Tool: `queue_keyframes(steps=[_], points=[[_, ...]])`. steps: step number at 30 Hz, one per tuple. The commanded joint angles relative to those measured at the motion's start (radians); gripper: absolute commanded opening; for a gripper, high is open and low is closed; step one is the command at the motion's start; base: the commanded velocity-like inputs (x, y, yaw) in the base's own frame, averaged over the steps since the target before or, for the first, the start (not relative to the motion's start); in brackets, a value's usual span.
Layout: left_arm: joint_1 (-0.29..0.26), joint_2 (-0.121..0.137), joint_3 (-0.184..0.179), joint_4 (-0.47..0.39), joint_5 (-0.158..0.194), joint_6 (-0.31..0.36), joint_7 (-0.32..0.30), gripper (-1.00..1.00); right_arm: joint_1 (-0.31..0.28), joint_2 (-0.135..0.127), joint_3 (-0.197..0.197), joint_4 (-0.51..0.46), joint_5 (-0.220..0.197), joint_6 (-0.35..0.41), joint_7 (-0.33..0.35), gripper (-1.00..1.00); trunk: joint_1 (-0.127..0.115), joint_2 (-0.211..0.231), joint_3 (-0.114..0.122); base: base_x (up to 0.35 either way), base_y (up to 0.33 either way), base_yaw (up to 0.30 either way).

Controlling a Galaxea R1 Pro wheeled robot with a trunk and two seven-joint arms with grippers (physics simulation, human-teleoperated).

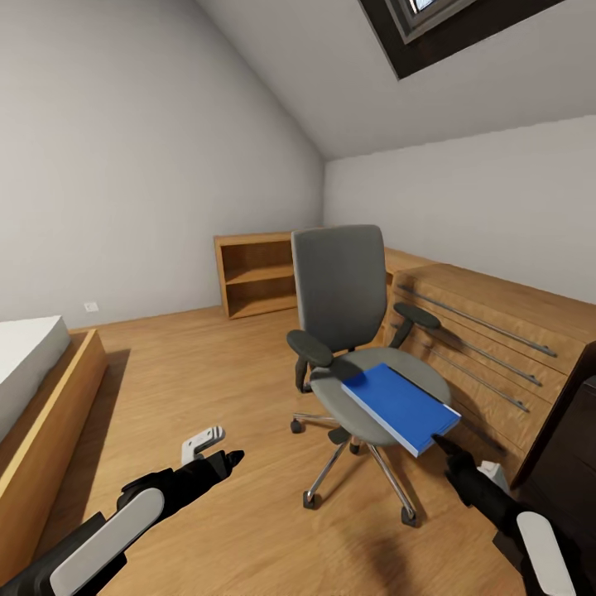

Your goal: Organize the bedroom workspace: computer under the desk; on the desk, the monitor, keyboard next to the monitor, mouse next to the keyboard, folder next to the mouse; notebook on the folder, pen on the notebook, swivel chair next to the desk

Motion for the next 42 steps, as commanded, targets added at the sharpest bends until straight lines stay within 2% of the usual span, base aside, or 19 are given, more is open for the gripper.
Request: queue_keyframes(steps=[1, 6, 9, 16, 20, 22, 25, 29, 36, 42], points=[[-0.001, 0.001, -0.002, -0.001, 0.005, 0.001, 0.005, 1.0, -0.001, 0.001, 0.005, 0.0, 0.002, -0.006, 0.004, 1.0, 0.0, 0.0, -0.001, 0.0, 0.0, 0.0], [-0.001, 0.0, -0.003, -0.001, 0.006, 0.001, 0.004, 1.0, -0.001, 0.002, 0.053, -0.001, 0.0, -0.061, 0.005, 1.0, 0.0, 0.0, -0.001, 0.0, 0.0, 0.0], [-0.001, -0.001, -0.003, 0.0, 0.007, 0.002, 0.003, 1.0, -0.001, 0.003, 0.066, -0.002, -0.001, -0.076, 0.004, 1.0, 0.0, 0.0, -0.001, 0.0, 0.0, 0.0], [-0.001, 0.0, -0.003, 0.0, 0.007, 0.0, 0.003, 1.0, -0.002, 0.003, 0.068, -0.002, -0.004, -0.091, 0.0, 1.0, 0.0, 0.0, -0.001, 0.0, 0.0, 0.0], [-0.001, -0.001, -0.003, 0.0, 0.007, 0.0, 0.004, 1.0, -0.003, 0.003, 0.067, 0.0, -0.013, -0.139, 0.0, 1.0, 0.0, 0.0, -0.001, 0.0, 0.0, 0.0], [-0.001, 0.0, -0.003, 0.0, 0.007, 0.0, 0.005, 1.0, -0.003, 0.004, 0.067, 0.001, -0.04, -0.153, -0.001, 1.0, 0.0, 0.0, -0.001, 0.0, 0.0, 0.0], [-0.001, -0.001, -0.003, 0.0, 0.007, 0.0, 0.006, 1.0, -0.003, 0.004, 0.068, 0.015, -0.117, -0.16, -0.001, 1.0, 0.0, 0.0, -0.001, 0.0, 0.0, 0.0], [-0.001, -0.001, -0.004, 0.0, 0.008, 0.0, 0.007, 1.0, -0.003, 0.001, 0.07, 0.044, -0.167, -0.16, -0.001, 1.0, 0.0, 0.0, -0.001, 0.0, 0.0, 0.0], [-0.001, -0.001, -0.004, 0.0, 0.007, 0.0, 0.007, 1.0, -0.003, 0.001, 0.07, 0.061, -0.18, -0.161, -0.003, 1.0, 0.0, 0.0, -0.001, 0.0, 0.0, 0.0], [-0.001, -0.001, -0.008, 0.0, 0.007, 0.0, 0.007, 1.0, -0.027, 0.0, 0.071, 0.128, -0.18, -0.162, -0.002, 1.0, 0.0, 0.0, -0.001, 0.0, 0.0, 0.0]])
